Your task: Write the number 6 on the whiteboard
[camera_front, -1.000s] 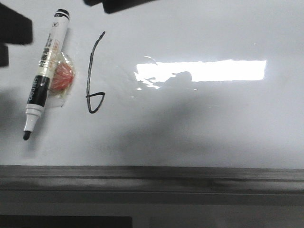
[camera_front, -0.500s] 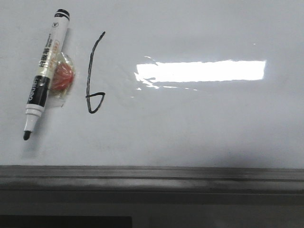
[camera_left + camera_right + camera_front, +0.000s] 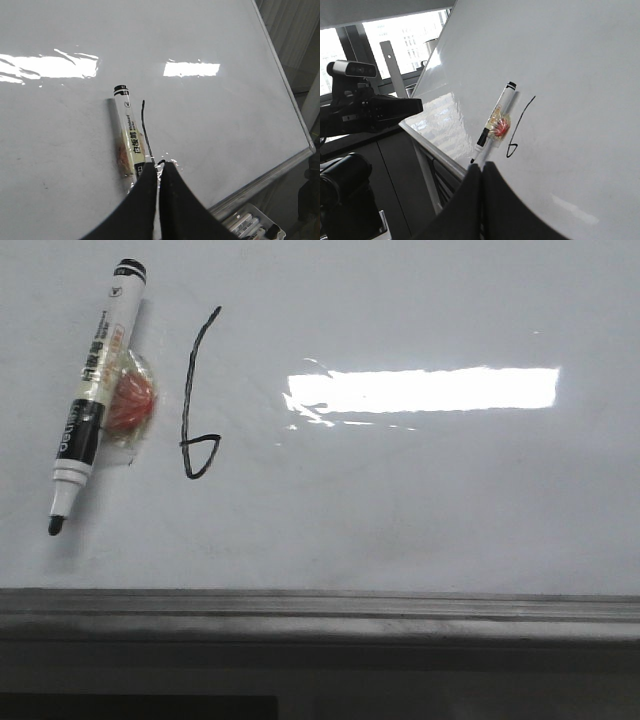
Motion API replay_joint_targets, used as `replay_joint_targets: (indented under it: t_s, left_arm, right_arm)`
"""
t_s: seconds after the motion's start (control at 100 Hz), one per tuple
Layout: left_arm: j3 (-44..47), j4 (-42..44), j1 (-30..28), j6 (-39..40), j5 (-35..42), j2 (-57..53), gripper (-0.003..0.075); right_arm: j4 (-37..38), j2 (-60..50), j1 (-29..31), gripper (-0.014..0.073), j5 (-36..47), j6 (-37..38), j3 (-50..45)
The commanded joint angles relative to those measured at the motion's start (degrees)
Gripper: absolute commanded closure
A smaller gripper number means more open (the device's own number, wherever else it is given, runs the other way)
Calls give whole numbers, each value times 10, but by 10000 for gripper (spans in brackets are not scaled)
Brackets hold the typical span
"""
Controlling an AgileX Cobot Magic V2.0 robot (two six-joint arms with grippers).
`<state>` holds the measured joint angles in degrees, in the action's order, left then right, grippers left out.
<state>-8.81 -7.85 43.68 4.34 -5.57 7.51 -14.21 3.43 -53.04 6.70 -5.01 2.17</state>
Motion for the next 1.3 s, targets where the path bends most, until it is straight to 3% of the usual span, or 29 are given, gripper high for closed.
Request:
replay_joint_targets:
  t_s: [0.0, 0.77, 0.85, 1.18, 1.29]
  left_arm:
    - [-15, -1, -1, 0, 41, 5, 739]
    - [-13, -1, -2, 0, 43, 5, 739]
    - [-10, 30, -17, 0, 43, 3, 739]
    - [29, 66, -240, -1, 38, -16, 739]
    - [58, 66, -322, -37, 37, -36, 739]
  right_arm:
    - [7, -6, 4, 658, 53, -6, 9]
    - [7, -6, 4, 658, 52, -6, 9]
    - [7, -6, 4, 658, 52, -6, 9]
    - [7, -6, 4, 658, 52, -6, 9]
    - [7, -6, 4, 658, 52, -6, 9]
